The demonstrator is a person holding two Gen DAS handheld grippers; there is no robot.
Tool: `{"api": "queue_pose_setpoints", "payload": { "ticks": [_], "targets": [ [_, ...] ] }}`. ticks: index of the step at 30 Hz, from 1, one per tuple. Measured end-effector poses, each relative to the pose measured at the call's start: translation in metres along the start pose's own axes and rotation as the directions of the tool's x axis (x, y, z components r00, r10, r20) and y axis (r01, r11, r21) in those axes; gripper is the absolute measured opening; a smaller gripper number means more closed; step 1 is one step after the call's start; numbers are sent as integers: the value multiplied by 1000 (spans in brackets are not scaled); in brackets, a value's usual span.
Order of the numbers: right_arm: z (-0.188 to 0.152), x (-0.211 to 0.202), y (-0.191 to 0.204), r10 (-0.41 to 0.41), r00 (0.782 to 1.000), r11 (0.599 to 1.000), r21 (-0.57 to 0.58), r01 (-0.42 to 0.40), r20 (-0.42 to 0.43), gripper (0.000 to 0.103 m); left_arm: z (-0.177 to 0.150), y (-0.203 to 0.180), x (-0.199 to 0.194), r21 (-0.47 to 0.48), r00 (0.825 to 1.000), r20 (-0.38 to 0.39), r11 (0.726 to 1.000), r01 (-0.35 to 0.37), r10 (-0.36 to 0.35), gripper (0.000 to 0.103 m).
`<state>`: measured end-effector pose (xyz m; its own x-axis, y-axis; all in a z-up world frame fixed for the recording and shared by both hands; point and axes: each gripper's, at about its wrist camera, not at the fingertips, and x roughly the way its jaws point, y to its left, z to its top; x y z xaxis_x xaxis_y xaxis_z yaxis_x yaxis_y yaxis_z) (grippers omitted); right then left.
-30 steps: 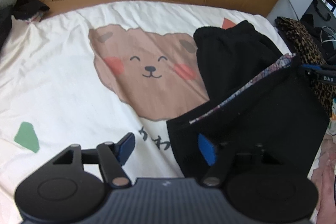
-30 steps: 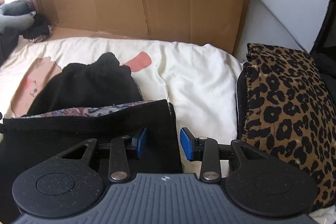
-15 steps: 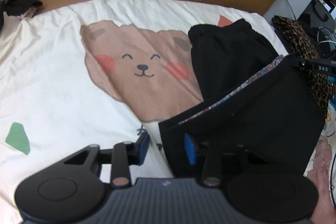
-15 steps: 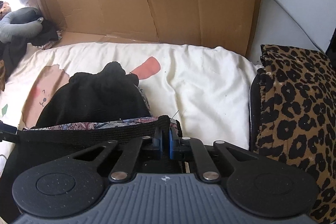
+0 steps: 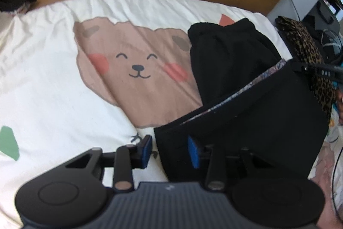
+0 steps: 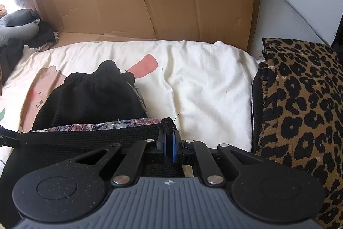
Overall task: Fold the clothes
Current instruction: 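Pinch the patterned waistband edge with the right gripper while the left gripper pinches beside it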
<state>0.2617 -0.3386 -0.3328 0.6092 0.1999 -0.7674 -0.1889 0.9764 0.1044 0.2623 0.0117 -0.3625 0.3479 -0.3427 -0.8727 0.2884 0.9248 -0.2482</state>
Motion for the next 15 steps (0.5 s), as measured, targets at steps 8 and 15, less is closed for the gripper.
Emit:
{"api": "queue_pose_setpoints", "payload": {
  "ticks": [8,15],
  "targets": [
    [1,2,0,-3,1000,1000,-2,3,-3,4,5,6,-4,-15,999,34,1000,3,-2,7],
    [-1,5,-2,-12,1000,999,30,13,-23,15,6,6,-1,-5,1000,14,1000,-11,11,23]
  ]
}}
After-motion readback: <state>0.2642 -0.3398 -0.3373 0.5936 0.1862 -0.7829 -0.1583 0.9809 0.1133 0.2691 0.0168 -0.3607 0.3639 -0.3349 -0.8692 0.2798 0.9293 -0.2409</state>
